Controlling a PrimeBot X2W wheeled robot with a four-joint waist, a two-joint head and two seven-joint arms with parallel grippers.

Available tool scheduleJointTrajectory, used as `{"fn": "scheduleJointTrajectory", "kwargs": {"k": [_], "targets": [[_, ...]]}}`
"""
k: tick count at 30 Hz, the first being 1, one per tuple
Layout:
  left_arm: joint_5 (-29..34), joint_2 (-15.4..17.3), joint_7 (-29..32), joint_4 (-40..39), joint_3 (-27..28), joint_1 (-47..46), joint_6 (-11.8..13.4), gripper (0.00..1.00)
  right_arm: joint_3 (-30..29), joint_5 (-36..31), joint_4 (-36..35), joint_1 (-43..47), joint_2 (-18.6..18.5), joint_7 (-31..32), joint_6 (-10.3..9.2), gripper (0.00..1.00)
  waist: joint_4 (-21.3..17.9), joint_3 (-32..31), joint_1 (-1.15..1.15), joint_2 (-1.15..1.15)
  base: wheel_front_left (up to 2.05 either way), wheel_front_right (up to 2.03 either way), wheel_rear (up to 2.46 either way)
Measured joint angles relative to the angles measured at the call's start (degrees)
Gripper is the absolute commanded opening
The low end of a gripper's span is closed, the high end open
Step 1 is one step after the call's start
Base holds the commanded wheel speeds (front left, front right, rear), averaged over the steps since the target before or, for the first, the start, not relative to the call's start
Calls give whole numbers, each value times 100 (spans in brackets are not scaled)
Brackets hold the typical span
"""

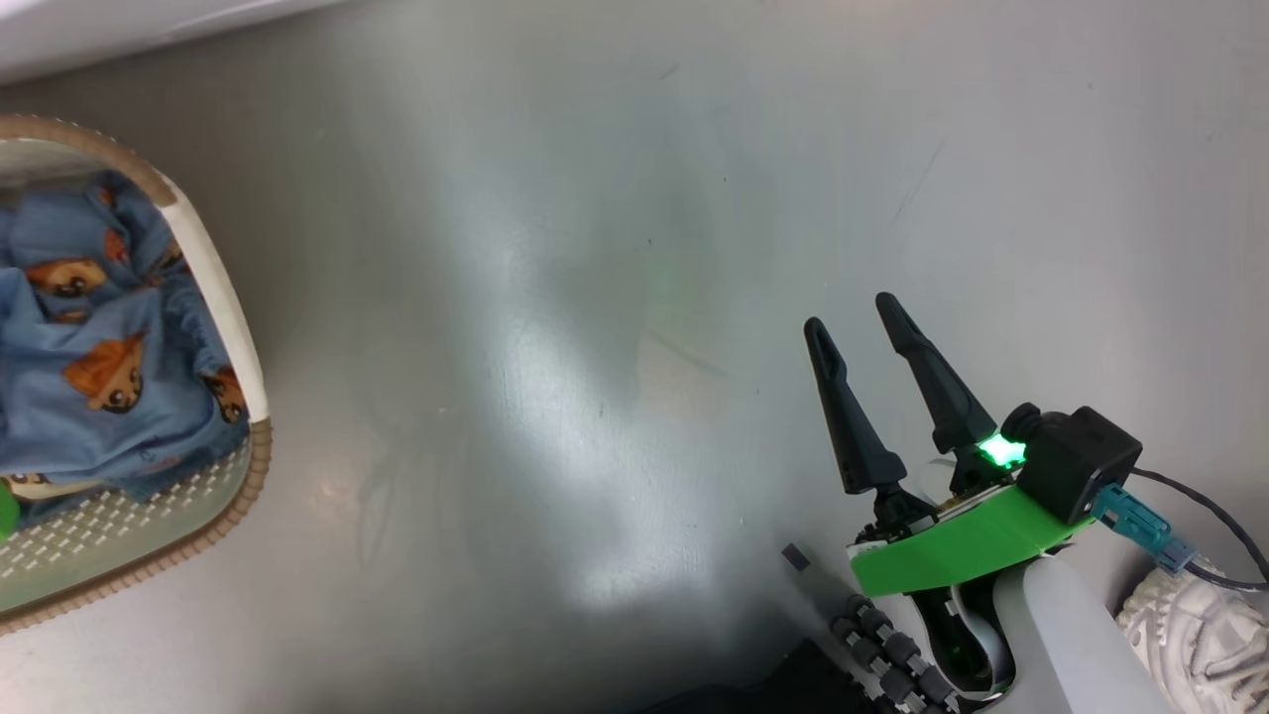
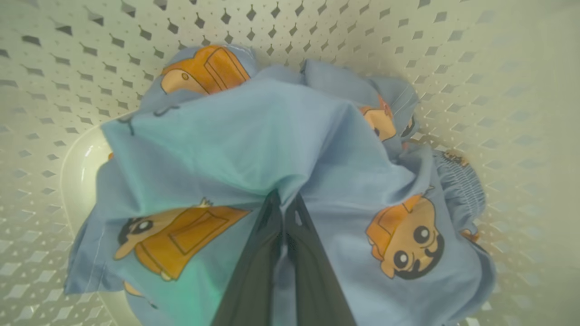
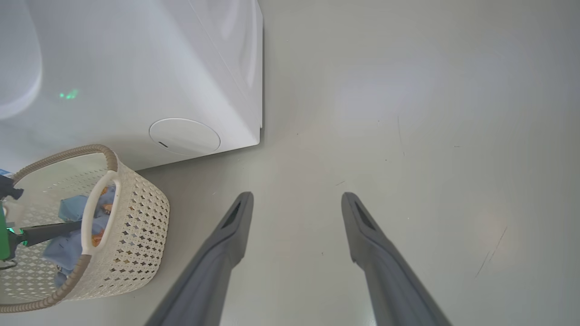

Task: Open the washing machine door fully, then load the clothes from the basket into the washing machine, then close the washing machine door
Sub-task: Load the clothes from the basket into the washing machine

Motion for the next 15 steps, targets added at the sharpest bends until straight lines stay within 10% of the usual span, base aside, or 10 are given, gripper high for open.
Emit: {"fn": "scheduleJointTrajectory", "kwargs": {"k": [15], "targets": [[-16,-568,-471,-438,332,311,0,0,-240,-261,200,-2,-1,0,0,100,270,-784,0,0,0,0,0]]}}
